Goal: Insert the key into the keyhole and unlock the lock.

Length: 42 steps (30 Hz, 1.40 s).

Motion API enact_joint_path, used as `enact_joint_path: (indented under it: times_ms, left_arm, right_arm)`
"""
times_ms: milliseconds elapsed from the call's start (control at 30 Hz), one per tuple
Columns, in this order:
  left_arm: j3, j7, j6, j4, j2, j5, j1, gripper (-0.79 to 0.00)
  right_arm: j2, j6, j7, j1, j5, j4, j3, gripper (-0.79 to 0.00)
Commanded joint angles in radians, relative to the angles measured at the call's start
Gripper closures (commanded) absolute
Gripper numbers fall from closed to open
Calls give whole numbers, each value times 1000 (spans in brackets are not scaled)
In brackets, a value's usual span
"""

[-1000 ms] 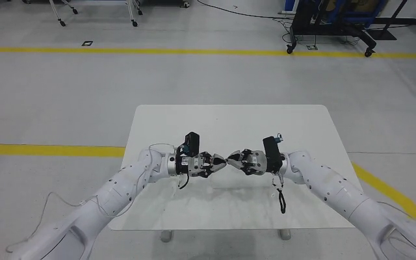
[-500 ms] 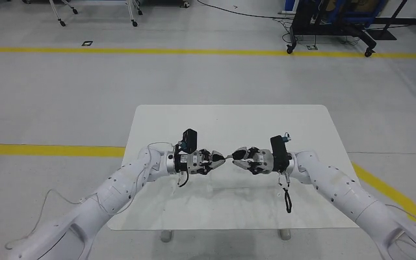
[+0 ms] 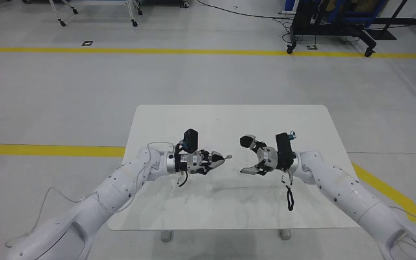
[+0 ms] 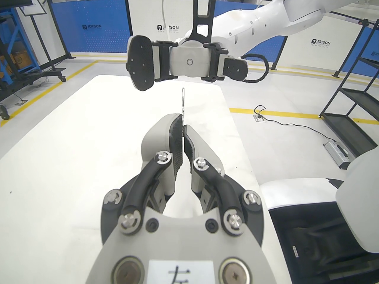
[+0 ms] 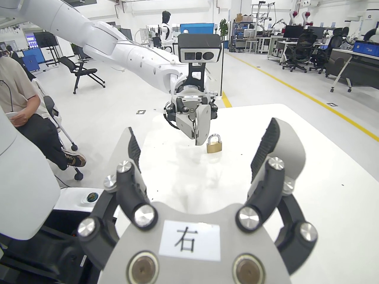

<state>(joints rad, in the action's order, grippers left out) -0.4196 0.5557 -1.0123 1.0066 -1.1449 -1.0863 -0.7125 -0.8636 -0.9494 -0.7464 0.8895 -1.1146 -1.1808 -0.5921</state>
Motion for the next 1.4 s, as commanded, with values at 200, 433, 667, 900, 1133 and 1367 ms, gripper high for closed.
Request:
enact_joint_path:
  times_ms: [200, 433, 667, 900, 1133, 1367]
  left_arm:
    - [-11, -120, 62, 12, -16, -41, 5, 0]
    - [-29, -154, 146, 29, -25, -97, -16, 0]
    - [-51, -162, 138, 29, -30, -114, -27, 0]
    - [-69, -168, 128, 32, -35, -139, -37, 0]
    - [-86, -171, 123, 34, -40, -162, -46, 0]
    - [-102, -175, 118, 35, -44, -177, -54, 0]
  right_arm:
    - [56, 341, 421, 81, -169, -245, -118, -382]
    - [100, 286, 503, 173, -171, -359, -219, -108]
    - [103, 233, 574, 192, -145, -379, -252, -111]
    - [88, 206, 640, 178, -137, -377, -245, -225]
    - [73, 190, 677, 167, -134, -374, -239, -222]
    - [59, 173, 697, 156, -123, -362, -234, -188]
